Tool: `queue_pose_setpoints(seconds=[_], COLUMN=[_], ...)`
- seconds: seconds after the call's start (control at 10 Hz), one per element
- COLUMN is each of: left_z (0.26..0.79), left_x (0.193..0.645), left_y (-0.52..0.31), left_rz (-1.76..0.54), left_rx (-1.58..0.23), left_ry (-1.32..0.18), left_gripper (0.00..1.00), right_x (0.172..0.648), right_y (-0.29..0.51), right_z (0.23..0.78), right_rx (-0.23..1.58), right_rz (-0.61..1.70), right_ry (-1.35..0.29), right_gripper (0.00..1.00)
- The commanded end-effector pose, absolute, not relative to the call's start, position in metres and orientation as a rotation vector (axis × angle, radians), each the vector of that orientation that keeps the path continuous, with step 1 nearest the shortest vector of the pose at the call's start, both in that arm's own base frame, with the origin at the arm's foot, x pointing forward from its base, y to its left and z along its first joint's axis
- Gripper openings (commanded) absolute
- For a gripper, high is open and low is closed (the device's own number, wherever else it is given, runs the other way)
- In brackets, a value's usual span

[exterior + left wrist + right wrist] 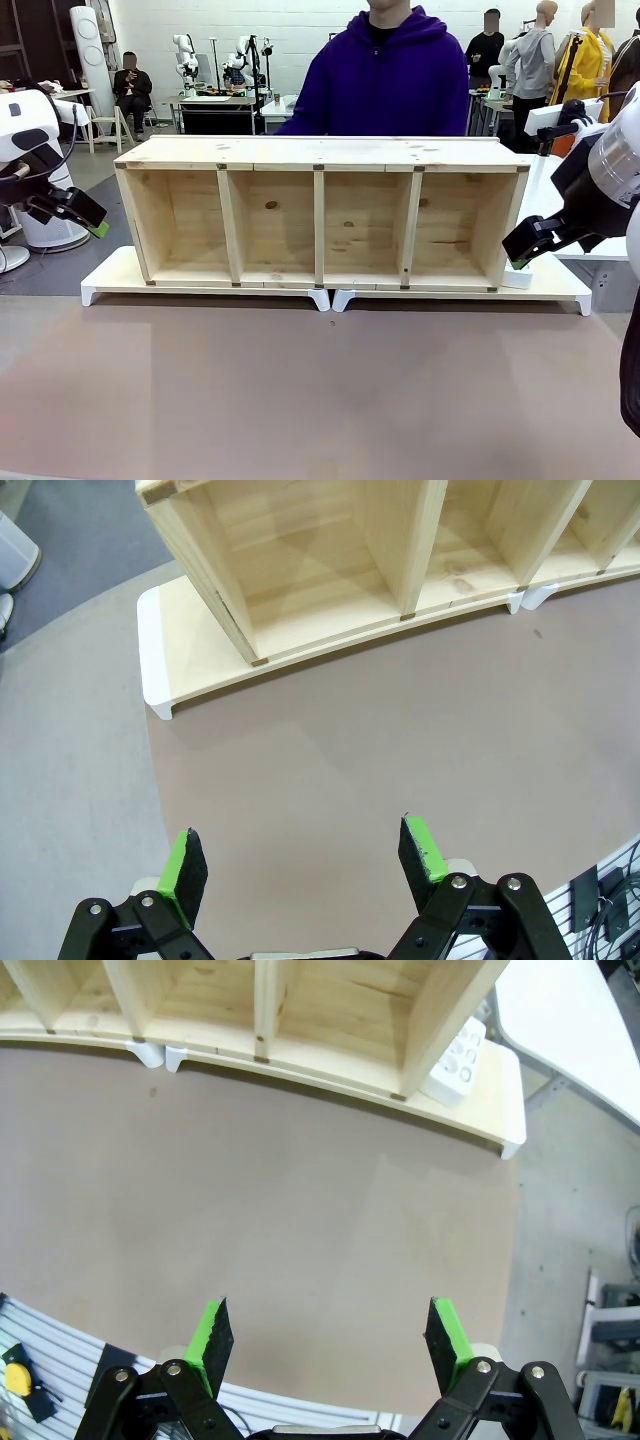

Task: Perform cable management.
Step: When the cord part of the Power Cable appears at the lower middle area of the table and stops, grasp the cord part of the Power Cable.

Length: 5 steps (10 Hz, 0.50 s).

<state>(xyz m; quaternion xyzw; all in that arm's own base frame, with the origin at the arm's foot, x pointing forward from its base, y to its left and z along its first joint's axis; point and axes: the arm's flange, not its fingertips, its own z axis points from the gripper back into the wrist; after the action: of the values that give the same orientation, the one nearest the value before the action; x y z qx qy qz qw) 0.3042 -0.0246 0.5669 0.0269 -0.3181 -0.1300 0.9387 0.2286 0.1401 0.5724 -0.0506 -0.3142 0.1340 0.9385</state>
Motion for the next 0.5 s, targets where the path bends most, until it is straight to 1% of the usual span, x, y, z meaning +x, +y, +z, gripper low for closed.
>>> queue_pose_setpoints(seconds=[0.0,0.4], left_z=[0.5661,0.5661], left_x=[0.3048,0.3048], left_y=[-0.0249,-0.0249], left_rz=[-0.253,-0.253], left_rx=[0.055,0.055], left_ry=[-0.647,-0.647], left_gripper=[1.00,1.00], right_x=[0.2287,0.2287], right_y=[0.1404,0.1404], right_z=[0.5727,0.5727], right_rx=[-0.104,-0.104], right_rz=[0.274,0.274], right_ry=[-0.645,-0.645], right_gripper=[1.00,1.00])
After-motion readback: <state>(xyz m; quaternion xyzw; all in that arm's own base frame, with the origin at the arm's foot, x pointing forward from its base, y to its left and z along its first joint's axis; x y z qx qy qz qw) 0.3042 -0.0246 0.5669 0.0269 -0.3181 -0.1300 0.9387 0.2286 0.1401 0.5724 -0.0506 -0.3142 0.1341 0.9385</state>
